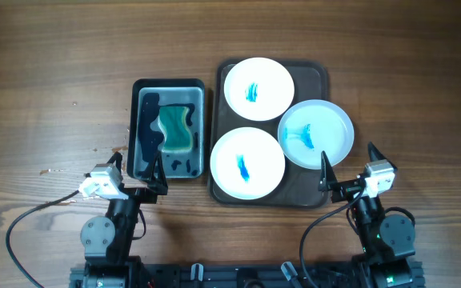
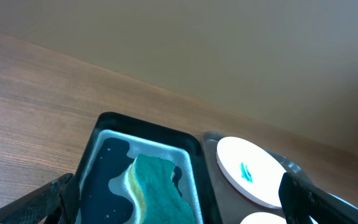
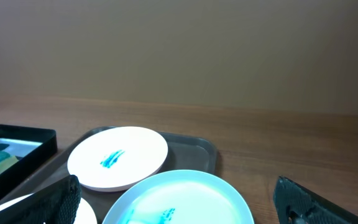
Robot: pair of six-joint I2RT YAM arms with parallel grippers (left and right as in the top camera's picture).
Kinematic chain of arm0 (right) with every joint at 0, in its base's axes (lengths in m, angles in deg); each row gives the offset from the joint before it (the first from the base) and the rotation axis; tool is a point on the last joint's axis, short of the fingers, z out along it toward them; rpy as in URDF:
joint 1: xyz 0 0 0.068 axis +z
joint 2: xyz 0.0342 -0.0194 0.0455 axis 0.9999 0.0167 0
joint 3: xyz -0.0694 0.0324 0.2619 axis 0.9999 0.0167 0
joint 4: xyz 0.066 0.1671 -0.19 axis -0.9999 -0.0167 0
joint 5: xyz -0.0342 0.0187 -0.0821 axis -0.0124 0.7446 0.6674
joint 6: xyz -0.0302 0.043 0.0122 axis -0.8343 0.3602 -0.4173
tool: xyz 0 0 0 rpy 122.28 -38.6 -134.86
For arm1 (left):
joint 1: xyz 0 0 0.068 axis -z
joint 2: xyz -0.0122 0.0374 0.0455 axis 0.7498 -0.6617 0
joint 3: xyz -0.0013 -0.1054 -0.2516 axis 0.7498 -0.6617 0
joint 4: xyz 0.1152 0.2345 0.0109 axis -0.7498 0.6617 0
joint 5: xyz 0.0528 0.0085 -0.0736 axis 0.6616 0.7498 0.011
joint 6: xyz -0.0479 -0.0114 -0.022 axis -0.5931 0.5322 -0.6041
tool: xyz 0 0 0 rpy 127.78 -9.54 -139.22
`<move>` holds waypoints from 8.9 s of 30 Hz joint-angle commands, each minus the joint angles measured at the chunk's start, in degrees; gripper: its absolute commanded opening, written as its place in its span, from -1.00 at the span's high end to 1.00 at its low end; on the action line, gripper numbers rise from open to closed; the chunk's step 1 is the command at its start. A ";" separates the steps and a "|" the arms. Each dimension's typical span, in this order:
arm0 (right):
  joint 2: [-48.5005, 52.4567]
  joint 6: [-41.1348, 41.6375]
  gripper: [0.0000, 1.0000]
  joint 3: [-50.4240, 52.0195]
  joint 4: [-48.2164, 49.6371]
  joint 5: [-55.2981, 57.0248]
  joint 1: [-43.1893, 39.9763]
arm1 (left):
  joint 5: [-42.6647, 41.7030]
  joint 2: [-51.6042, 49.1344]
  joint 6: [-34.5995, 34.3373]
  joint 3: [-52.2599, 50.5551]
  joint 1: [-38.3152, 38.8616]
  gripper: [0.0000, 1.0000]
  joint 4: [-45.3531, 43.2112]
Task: Clean dirty plates on tray and stack at the side
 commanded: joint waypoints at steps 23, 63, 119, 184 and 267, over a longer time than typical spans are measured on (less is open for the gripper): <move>2.23 0.96 -1.00 -7.17 -3.91 -10.84 -0.28 | -7.67 -0.11 1.07 3.63 0.42 -1.00 -0.22; 64.96 12.98 -0.37 -58.05 -53.79 -22.56 1.44 | 4.50 -109.26 -11.41 65.61 11.06 0.32 40.70; 72.35 10.73 -0.08 -45.64 -47.23 -23.54 1.44 | 7.91 -101.46 -5.11 62.75 11.41 0.92 42.16; 92.21 23.67 0.91 -44.15 -28.39 -4.04 8.68 | -16.28 -108.89 -25.94 63.93 36.87 0.92 20.35; 92.21 21.79 0.92 -44.15 -28.55 -4.04 8.68 | -3.19 -78.75 -18.27 63.95 17.94 0.92 45.94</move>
